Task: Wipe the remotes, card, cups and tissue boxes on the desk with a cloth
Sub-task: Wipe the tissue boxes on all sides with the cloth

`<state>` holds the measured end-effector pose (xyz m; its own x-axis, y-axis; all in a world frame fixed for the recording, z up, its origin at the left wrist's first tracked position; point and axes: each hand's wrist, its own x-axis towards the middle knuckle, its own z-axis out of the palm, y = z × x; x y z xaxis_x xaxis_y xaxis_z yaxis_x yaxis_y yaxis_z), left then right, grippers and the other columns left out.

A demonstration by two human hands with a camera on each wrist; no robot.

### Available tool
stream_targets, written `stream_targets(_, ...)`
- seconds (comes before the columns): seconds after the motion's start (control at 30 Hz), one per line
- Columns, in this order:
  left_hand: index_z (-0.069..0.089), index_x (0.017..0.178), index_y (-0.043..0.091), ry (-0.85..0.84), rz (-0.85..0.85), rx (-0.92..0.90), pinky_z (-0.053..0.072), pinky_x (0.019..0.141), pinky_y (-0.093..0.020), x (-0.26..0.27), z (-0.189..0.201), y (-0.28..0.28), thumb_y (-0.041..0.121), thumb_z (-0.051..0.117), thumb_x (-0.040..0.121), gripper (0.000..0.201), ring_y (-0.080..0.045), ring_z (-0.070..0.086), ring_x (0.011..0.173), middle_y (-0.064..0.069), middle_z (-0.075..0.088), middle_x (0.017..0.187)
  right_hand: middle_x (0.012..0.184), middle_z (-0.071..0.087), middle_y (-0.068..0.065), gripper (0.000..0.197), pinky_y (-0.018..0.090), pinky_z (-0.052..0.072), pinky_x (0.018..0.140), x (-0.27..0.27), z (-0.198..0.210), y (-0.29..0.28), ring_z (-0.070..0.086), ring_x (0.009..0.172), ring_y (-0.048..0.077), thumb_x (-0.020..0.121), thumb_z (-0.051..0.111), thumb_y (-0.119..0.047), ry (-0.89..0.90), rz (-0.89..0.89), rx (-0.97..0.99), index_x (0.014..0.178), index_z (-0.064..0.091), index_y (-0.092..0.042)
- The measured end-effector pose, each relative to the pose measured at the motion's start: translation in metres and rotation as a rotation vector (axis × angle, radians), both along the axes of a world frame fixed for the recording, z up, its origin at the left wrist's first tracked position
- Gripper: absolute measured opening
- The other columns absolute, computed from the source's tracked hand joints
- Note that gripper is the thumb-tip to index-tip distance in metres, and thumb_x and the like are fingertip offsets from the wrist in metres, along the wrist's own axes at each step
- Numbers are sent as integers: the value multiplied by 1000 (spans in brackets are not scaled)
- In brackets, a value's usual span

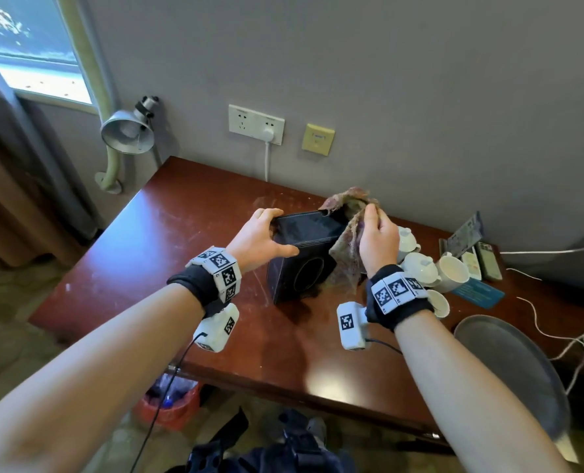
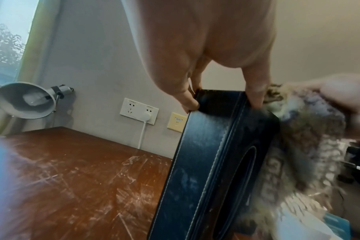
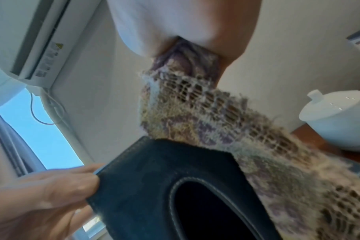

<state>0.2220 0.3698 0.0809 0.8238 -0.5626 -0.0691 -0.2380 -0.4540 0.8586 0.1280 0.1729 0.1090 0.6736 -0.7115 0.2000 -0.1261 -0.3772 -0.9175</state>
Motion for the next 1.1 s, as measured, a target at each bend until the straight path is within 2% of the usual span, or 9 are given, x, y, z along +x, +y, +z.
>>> stream_targets(0.2, 39, 147, 15, -14, 46, -56, 46, 108, -39, 0, -4, -5, 33, 87, 73, 91, -17, 53, 126, -4, 49, 142, 62, 59, -19, 29, 22, 45, 68, 4, 22, 5, 53, 63, 3, 98, 53, -33, -132, 7, -293, 73, 66, -26)
stream_targets(0.3, 38, 148, 16, -40, 32, -52, 44, 110, -42, -2, -5, -2, 35, 85, 76, 89, -20, 49, 132, -5, 46, 147, 79, 72, -12, 29, 31, 54, 79, 14, 9, 13, 66, 78, 9, 90, 59, -43, -44, 110, -383, 86, 77, -21)
stream_targets(0.43, 38, 149, 17, -53, 37, -55, 42, 111, -42, -3, -6, -1, 35, 85, 75, 89, -20, 47, 134, -4, 46, 148, 97, 59, -4, 36, 41, 48, 88, 23, -19, 24, 56, 99, 19, 89, 60, -45, 55, 221, -524, 86, 75, -12)
stream_targets(0.5, 39, 149, 17, -65, 33, -51, 41, 112, -41, -2, -6, 0, 36, 85, 75, 90, -19, 47, 134, -3, 46, 148, 122, 56, 1, 35, 50, 37, 105, 29, -24, 29, 43, 124, 24, 91, 56, -45, 133, 206, -623, 101, 74, -16)
stream_targets(0.6, 39, 149, 17, -90, 23, -30, 42, 111, -37, -1, -5, 1, 36, 85, 75, 90, -18, 48, 132, -2, 47, 148, 157, 32, -1, 39, 58, 7, 118, 38, -21, 36, 15, 147, 26, 98, 41, -48, 399, 280, -746, 133, 55, -41)
stream_targets(0.67, 40, 149, 16, -100, 35, -34, 42, 110, -37, -2, -6, 0, 35, 85, 75, 89, -18, 48, 131, -2, 48, 147, 160, 27, -6, 42, 57, 5, 118, 42, -20, 39, 14, 148, 25, 101, 32, -53, 496, 325, -783, 142, 41, -51)
stream_targets(0.87, 47, 143, 14, -135, 46, -47, 47, 105, -36, 0, -8, -1, 36, 87, 71, 86, -16, 55, 122, -1, 55, 137, 153, 42, -5, 46, 45, 16, 119, 31, -30, 28, 30, 144, 20, 97, 32, -52, 341, 413, -884, 138, 52, -41)
stream_targets(1.0, 46, 143, 15, -126, 28, -30, 46, 106, -38, 1, -6, -1, 37, 87, 72, 85, -17, 54, 123, -1, 55, 137, 155, 37, -8, 39, 35, 19, 119, 47, -23, -3, 23, 147, 19, 102, 40, -43, 446, 312, -610, 137, 55, -35)
stream_targets(1.1, 47, 142, 14, -135, 35, -37, 46, 106, -38, 1, -8, -1, 36, 87, 71, 85, -17, 55, 122, -2, 56, 136, 149, 46, -9, 38, 40, 19, 119, 42, -24, 23, 31, 144, 20, 101, 41, -43, 387, 326, -732, 134, 58, -35)
